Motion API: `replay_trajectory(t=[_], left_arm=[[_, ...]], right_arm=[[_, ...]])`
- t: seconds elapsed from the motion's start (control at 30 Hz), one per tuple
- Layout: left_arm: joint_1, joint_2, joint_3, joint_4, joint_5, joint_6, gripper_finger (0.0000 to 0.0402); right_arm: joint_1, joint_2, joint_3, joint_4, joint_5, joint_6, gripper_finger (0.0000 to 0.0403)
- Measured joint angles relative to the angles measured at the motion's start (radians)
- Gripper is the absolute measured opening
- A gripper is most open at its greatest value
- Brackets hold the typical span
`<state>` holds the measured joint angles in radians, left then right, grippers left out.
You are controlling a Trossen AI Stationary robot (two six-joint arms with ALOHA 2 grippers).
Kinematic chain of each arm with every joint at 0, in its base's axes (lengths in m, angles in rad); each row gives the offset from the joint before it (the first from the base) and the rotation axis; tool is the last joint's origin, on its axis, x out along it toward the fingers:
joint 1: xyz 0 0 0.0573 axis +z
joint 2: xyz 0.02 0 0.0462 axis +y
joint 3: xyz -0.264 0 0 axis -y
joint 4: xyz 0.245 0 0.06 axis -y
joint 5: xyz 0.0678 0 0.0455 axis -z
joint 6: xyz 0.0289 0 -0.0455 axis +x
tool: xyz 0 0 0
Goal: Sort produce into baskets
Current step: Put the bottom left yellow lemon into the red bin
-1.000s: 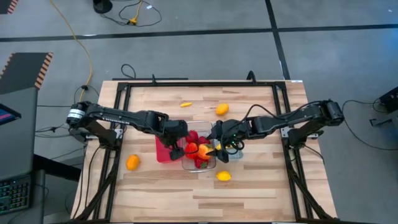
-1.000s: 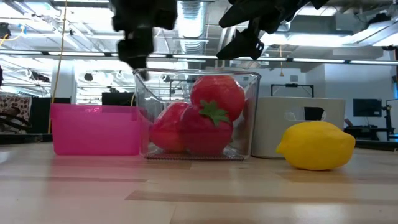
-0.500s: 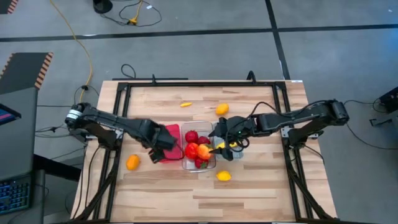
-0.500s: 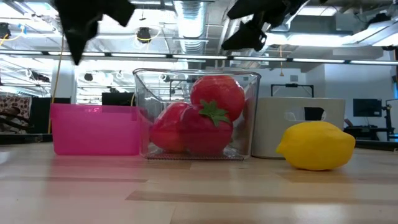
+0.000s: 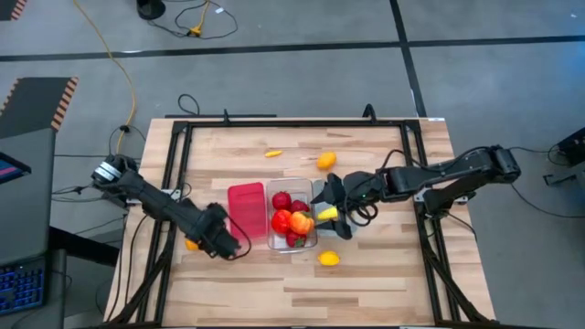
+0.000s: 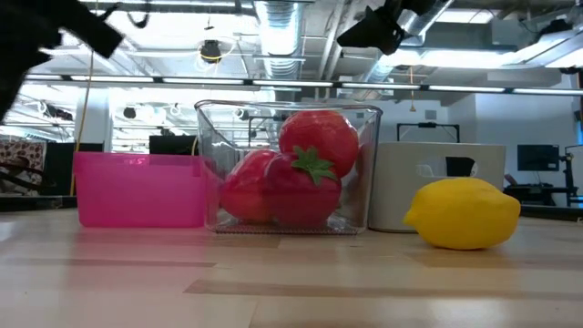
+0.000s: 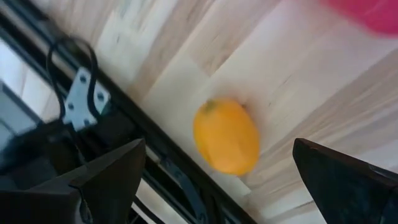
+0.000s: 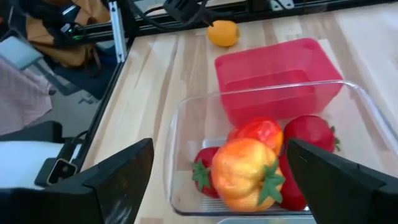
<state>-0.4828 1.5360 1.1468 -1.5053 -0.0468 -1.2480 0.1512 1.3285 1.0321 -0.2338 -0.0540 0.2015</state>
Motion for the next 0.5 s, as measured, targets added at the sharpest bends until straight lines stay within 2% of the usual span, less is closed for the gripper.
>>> replay_trajectory(t=[0.23, 0.5], left_arm=[[-0.091, 0.000, -0.112, 0.099, 0.025, -0.152, 0.0394], [-0.140, 0.000, -0.247, 0.263, 0.043, -0.214, 0.0393]], right_arm=[[0.040, -0.001, 0.000, -0.031, 0.000, 0.001, 0.0391], [0.076, 0.000, 0.000, -0.032, -0.001, 0.002, 0.0391]])
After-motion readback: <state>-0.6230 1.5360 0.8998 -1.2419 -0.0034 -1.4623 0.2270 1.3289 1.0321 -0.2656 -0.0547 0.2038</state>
